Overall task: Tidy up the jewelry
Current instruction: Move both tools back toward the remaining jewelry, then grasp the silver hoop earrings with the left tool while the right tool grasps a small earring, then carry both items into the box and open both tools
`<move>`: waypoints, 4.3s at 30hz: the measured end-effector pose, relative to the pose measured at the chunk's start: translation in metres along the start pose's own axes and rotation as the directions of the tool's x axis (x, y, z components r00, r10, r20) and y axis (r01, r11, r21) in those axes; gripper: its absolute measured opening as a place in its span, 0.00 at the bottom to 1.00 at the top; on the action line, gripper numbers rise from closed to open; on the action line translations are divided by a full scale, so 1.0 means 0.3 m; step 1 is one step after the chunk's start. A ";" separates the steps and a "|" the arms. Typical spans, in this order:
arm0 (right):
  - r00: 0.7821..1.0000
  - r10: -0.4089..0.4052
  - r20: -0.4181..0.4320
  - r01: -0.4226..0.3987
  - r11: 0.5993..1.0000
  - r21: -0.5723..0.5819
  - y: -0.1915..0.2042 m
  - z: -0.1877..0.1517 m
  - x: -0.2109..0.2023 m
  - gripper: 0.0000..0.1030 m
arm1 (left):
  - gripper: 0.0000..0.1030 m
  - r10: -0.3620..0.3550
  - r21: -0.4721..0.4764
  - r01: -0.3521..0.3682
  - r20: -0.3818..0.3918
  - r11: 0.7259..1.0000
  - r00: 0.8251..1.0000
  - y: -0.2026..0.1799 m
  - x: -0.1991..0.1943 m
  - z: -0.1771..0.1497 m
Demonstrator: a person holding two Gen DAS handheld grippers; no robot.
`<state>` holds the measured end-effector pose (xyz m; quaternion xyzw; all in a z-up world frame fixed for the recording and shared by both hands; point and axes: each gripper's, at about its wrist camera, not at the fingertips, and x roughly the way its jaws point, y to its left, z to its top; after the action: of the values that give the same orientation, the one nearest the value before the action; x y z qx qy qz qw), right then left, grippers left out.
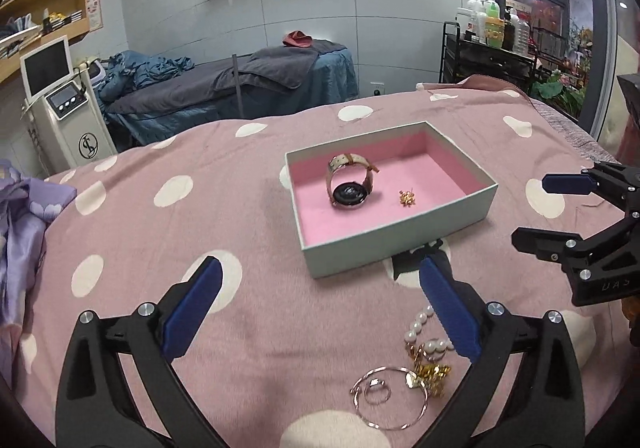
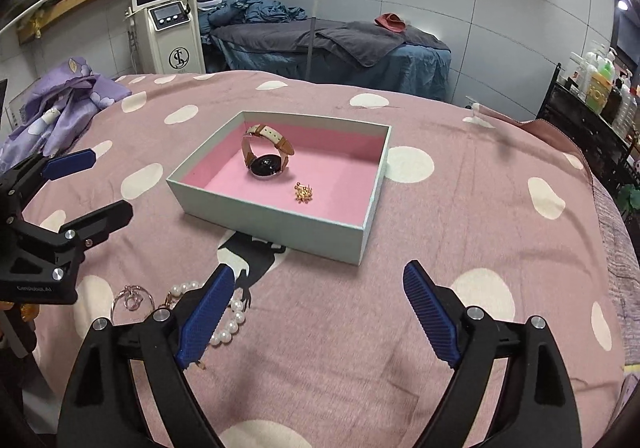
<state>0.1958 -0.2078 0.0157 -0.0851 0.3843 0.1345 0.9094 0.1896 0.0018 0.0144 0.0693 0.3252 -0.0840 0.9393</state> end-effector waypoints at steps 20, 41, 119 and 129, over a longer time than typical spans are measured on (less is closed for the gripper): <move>0.991 0.105 -0.082 -0.112 0.990 -0.087 0.184 -0.211 -0.008 0.61 | 0.86 -0.130 -0.021 0.128 -0.110 0.992 0.985 -0.039 -0.080 -0.315; 0.976 0.167 -0.139 -0.181 0.978 -0.101 0.235 -0.202 0.068 0.14 | 0.80 -0.188 0.087 0.205 -0.169 0.975 0.967 -0.081 0.047 -0.291; 0.964 0.113 -0.242 -0.113 0.993 0.015 -0.004 0.305 0.415 0.09 | 0.50 -0.270 0.039 0.306 -0.378 0.951 0.885 -0.075 0.492 0.225; 0.961 0.038 -0.272 -0.052 0.998 -0.044 0.012 0.303 0.463 0.09 | 0.50 -0.252 0.053 0.293 -0.382 0.955 0.889 -0.093 0.510 0.228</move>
<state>0.3489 -0.1562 -0.0220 -0.1169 0.5036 0.1517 0.8425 0.3436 -0.0553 -0.0296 0.0889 0.4982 -0.2182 0.8344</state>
